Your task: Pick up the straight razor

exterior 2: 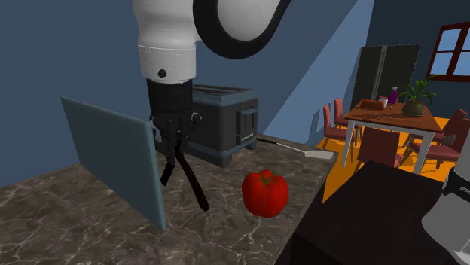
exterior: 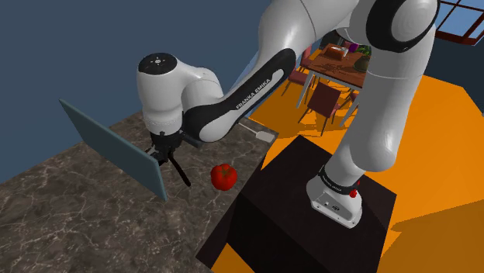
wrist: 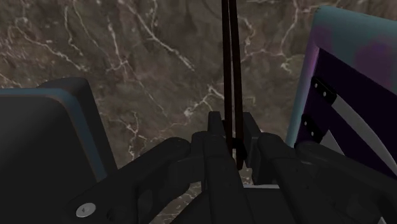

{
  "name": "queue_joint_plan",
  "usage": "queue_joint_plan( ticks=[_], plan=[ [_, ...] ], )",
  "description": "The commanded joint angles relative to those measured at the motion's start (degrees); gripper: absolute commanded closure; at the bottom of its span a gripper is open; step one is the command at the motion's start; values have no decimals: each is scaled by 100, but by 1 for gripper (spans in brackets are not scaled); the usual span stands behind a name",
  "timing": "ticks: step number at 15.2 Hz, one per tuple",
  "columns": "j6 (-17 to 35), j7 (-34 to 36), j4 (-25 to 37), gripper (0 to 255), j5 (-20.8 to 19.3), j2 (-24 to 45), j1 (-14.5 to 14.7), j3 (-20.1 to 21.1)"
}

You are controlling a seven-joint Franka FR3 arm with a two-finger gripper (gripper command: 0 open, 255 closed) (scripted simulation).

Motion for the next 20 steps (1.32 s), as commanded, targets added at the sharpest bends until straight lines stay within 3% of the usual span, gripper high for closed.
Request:
queue_joint_plan(
  ticks=[1,20],
  plan=[
    [2,4,-3,255,2,14,9,7],
    [-887,-612,373,255,728,-691,-204,254]
  ],
)
